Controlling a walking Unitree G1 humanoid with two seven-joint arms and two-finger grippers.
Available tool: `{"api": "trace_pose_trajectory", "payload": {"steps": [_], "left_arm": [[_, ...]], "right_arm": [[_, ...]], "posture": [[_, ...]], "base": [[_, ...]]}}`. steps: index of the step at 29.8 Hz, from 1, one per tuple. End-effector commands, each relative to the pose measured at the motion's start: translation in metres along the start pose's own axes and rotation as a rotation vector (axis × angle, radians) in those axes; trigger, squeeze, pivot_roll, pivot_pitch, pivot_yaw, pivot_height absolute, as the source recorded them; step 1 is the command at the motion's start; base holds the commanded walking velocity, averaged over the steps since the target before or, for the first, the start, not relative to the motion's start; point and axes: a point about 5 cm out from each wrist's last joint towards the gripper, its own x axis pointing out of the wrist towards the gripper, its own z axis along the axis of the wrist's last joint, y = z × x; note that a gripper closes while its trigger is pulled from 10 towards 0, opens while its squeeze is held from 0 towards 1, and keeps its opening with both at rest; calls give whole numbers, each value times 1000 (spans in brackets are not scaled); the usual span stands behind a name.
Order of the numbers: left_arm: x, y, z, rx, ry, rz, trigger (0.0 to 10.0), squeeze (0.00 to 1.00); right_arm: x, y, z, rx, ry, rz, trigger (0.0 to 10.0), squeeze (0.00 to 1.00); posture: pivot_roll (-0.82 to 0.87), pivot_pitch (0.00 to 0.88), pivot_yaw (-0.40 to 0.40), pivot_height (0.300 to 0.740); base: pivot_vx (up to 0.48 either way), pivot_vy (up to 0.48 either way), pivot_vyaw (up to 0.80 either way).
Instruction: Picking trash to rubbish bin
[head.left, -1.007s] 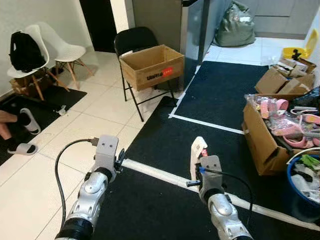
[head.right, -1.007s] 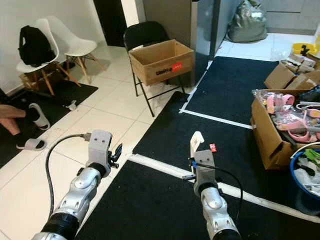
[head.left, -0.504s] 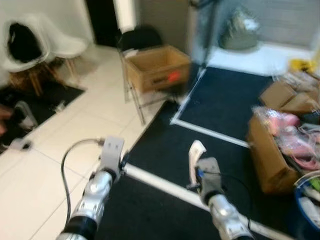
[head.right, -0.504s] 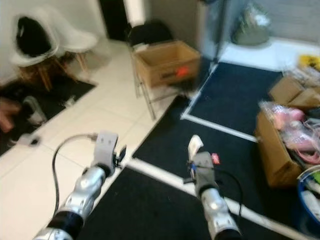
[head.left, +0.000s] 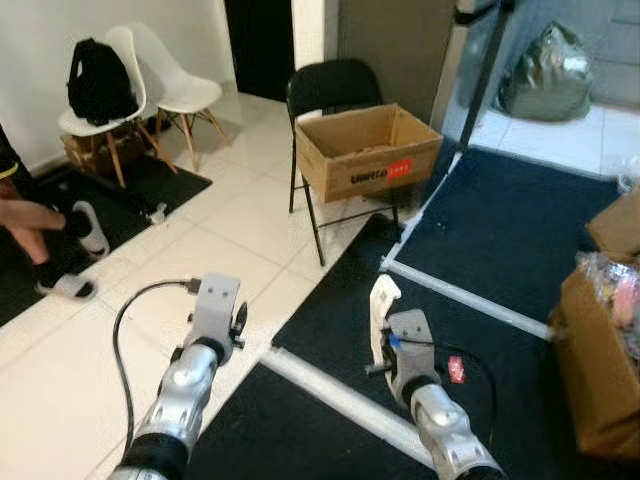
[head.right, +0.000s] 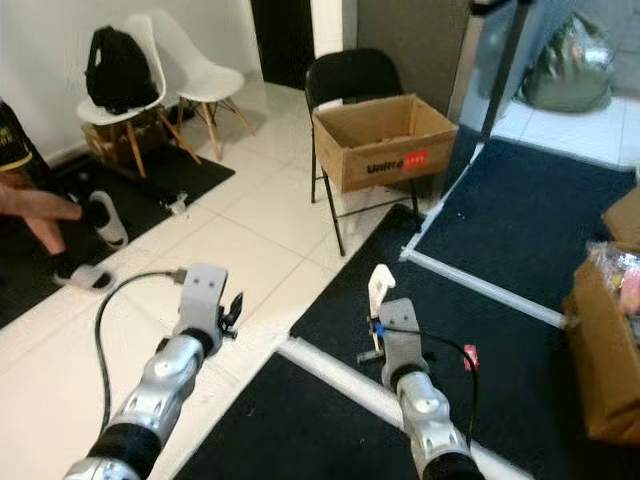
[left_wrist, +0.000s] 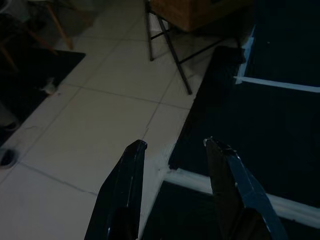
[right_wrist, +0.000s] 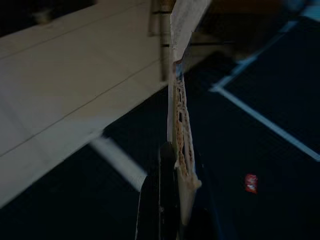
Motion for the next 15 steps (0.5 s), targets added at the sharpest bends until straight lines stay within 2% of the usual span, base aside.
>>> {"api": "trace_pose_trajectory", "payload": {"steps": [1, 12, 15], "left_arm": [[-3, 2, -6, 10, 24, 3, 10000, 0], [-2, 0, -6, 9, 23, -4, 10000, 0], [-3, 0, -6, 8, 22, -6, 10000, 0]], "right_arm": [[-5, 5, -11, 15, 38, 11, 10000, 0], [-5, 1, -13, 19, 56, -6, 10000, 0], [-6, 0, -15, 13, 69, -17, 10000, 0]], "posture": [[-4, 55, 72, 740], [-2, 63, 76, 740], [-6, 73, 81, 740]], "base": [[356, 0, -800], [367, 0, -800], [368, 0, -190]]}}
